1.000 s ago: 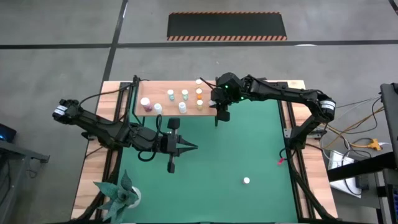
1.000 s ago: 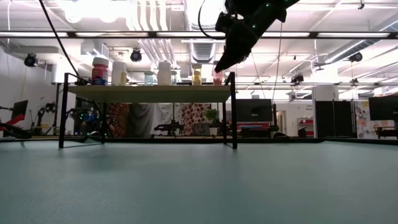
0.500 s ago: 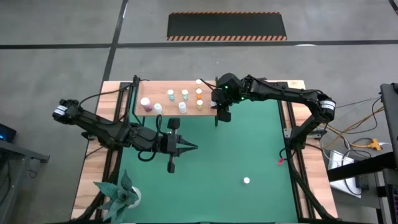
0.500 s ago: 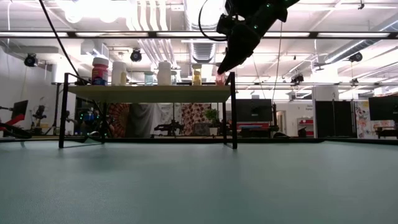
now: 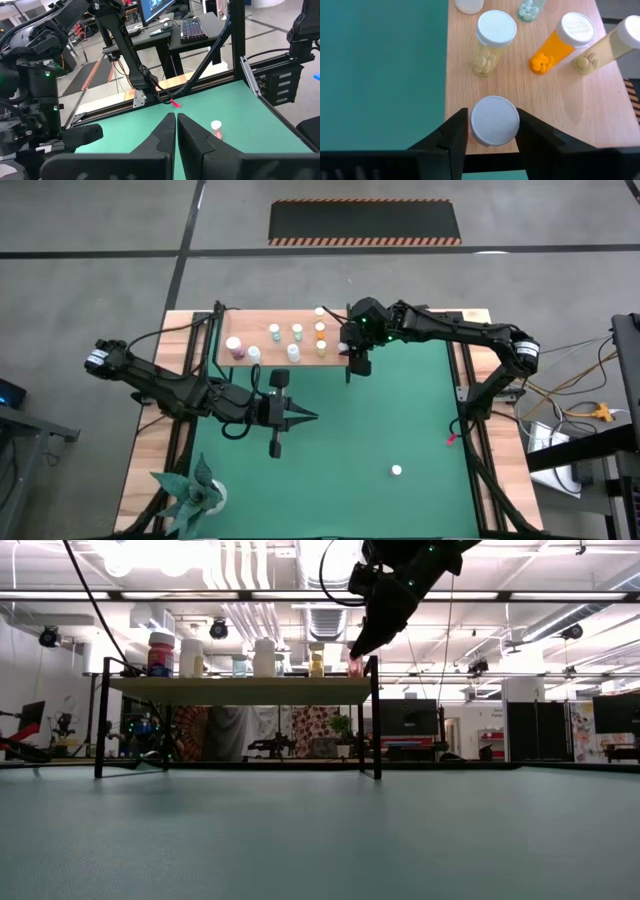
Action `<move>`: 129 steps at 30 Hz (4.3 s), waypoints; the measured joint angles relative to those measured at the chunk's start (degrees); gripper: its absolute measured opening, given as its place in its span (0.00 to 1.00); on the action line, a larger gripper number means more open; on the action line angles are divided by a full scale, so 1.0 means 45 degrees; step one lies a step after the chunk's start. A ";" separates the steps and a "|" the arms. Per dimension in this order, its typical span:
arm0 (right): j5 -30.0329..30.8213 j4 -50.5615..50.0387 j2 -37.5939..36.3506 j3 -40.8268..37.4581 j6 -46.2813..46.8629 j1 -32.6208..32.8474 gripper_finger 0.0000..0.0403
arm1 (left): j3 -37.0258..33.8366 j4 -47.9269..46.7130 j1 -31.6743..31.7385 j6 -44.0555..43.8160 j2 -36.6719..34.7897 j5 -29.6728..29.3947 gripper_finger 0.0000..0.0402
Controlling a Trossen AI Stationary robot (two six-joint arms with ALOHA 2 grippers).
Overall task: Pick and place medicine bottles onto shelf by color
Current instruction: Put the top small pink pill bottle on the shelf, then put the pink pill bottle on the shelf
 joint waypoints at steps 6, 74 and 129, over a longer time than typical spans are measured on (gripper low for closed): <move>0.0000 0.0000 0.0000 0.0000 0.0125 0.0000 0.38 | 0.0000 -0.0003 0.0000 0.0000 0.0000 0.0000 0.00; 0.2978 1.1259 -1.1410 -1.3572 0.2217 1.0627 0.26 | 0.4694 0.1286 -0.1025 -0.1377 0.5614 -0.0728 0.00; 0.2919 1.2575 -1.3726 -1.6038 0.1525 1.0627 0.17 | 0.7679 0.5305 0.1053 -0.5149 1.4552 0.3478 0.54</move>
